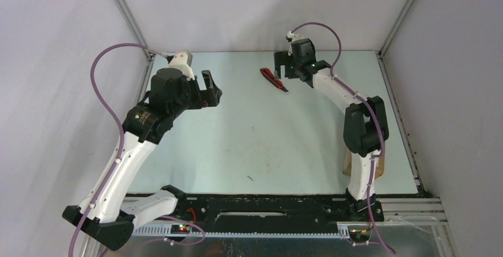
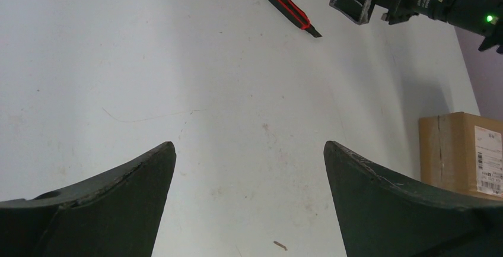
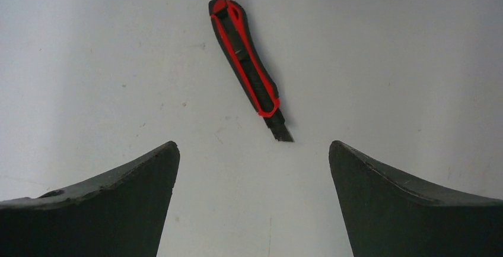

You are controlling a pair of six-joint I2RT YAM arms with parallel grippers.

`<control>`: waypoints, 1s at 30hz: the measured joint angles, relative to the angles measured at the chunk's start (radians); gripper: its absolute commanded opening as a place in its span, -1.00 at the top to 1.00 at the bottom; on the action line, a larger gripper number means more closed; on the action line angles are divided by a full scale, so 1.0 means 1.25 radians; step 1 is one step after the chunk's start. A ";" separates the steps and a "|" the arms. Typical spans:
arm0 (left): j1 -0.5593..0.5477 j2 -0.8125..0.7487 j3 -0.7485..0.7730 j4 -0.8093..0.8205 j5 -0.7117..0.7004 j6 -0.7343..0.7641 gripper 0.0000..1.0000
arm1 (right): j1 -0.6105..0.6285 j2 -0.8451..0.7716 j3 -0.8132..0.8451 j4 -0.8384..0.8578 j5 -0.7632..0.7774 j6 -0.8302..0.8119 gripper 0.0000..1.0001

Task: Unpack the express box
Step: Move the knife to the center of the board.

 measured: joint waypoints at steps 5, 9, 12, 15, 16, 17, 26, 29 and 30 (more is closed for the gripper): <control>0.008 0.004 -0.002 0.002 0.018 0.000 -0.97 | -0.009 0.107 0.123 -0.013 -0.028 -0.012 -0.99; 0.014 0.009 -0.002 0.003 0.027 0.000 -0.97 | -0.007 0.219 0.216 -0.021 -0.044 -0.027 -0.89; 0.021 0.013 -0.002 0.002 0.035 0.000 -0.97 | -0.006 0.291 0.264 -0.035 -0.050 -0.045 -0.73; 0.024 0.018 -0.001 -0.001 0.037 0.000 -0.97 | 0.000 0.339 0.305 -0.058 -0.049 -0.068 -0.53; 0.025 0.020 -0.001 -0.002 0.038 0.000 -0.97 | 0.003 0.355 0.324 -0.071 -0.046 -0.079 -0.46; 0.025 0.022 -0.001 -0.004 0.039 0.000 -0.97 | 0.005 0.371 0.347 -0.080 -0.045 -0.090 -0.42; 0.031 0.025 -0.001 -0.010 0.043 0.000 -0.97 | 0.014 0.451 0.528 -0.179 -0.052 -0.150 -0.35; 0.032 0.025 -0.001 -0.009 0.053 0.000 -0.97 | 0.014 0.455 0.545 -0.200 -0.052 -0.158 -0.34; 0.032 0.025 -0.001 -0.009 0.057 0.000 -0.97 | 0.013 0.455 0.545 -0.208 -0.053 -0.160 -0.35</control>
